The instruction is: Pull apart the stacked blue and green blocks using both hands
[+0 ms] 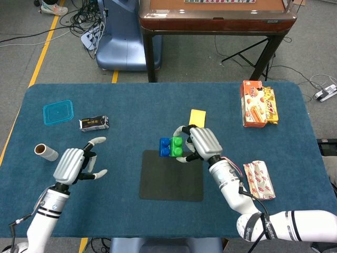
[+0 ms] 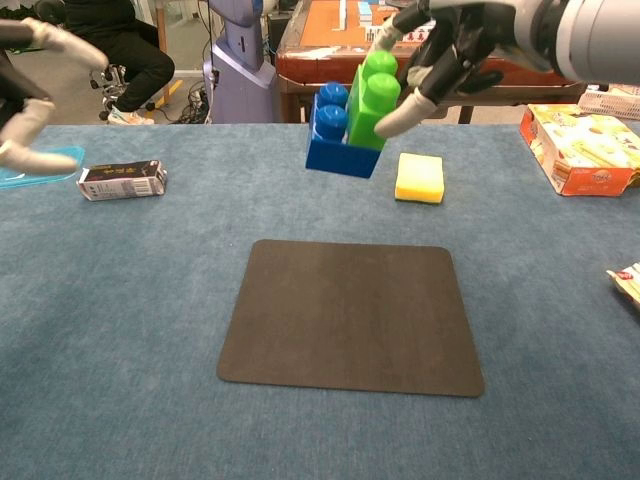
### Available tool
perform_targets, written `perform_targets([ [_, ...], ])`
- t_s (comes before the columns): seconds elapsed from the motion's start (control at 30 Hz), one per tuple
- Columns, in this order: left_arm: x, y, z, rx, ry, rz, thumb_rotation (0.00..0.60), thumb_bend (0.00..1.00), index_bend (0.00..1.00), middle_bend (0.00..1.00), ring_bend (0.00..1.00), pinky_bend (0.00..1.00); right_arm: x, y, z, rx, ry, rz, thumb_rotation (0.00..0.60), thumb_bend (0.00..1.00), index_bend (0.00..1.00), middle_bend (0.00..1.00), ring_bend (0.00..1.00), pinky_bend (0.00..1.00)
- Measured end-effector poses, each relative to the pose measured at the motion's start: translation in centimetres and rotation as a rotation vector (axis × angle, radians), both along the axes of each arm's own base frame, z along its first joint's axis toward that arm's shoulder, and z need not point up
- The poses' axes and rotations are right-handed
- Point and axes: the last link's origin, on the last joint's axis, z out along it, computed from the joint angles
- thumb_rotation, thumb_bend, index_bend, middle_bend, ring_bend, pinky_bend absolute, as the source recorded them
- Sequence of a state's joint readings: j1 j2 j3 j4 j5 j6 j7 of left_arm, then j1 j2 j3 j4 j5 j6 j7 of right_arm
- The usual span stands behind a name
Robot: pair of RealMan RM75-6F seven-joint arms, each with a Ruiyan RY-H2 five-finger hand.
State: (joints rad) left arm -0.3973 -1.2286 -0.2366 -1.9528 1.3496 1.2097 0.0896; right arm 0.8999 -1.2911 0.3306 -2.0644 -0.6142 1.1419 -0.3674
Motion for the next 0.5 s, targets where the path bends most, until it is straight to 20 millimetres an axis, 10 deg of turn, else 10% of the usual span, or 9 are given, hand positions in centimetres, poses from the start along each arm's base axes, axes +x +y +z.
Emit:
perform_targets([
  [0.5, 7.2, 1.9, -1.6, -0.212, -0.3, 0.058, 0.6, 0.01, 0.26, 1.0, 1.0, 1.0, 1.8, -0.3, 0.5, 0.022, -0.129, 0.021, 0.6, 0.42, 0.65, 1.0, 1.0, 1.0],
])
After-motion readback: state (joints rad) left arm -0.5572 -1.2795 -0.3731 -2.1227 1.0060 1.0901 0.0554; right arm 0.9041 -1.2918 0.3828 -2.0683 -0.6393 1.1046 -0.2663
